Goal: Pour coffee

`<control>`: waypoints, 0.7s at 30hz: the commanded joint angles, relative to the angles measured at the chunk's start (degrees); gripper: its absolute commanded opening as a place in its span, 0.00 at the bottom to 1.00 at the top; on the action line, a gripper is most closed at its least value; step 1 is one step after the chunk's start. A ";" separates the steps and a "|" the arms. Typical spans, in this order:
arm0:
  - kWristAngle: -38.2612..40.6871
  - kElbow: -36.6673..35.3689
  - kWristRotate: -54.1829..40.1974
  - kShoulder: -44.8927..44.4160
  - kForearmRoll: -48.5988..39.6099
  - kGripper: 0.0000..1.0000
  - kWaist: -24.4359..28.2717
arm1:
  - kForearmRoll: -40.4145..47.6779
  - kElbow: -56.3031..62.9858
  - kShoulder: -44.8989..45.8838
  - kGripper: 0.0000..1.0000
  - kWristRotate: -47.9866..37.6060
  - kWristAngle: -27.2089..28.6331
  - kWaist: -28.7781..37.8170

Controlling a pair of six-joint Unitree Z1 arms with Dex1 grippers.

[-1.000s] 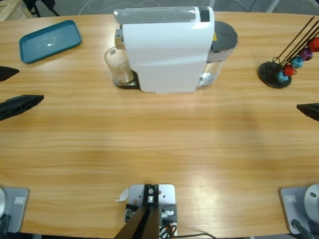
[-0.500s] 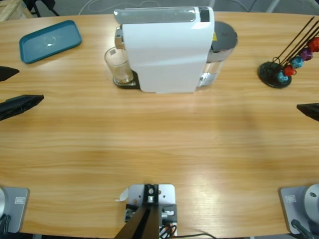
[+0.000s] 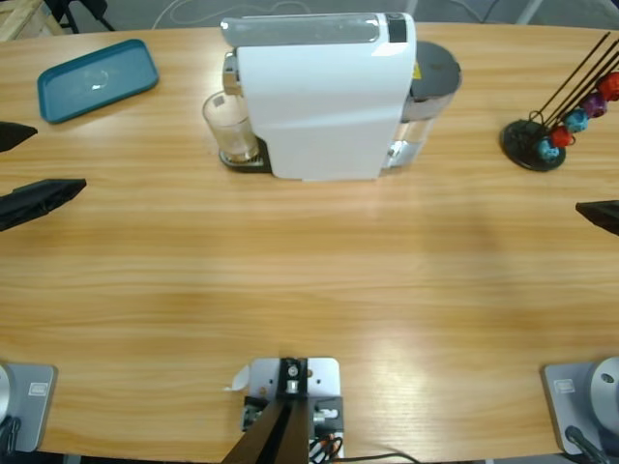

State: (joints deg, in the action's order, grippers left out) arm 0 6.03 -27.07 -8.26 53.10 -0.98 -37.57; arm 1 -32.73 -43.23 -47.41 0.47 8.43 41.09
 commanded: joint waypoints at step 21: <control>0.39 1.32 0.28 -0.45 -0.33 1.00 -0.22 | 0.09 0.99 -0.86 1.00 -0.56 -1.08 0.66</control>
State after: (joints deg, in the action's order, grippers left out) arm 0 6.03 -27.04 -8.26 53.08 -0.82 -37.57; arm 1 -32.73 -43.23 -47.41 0.47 8.43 41.09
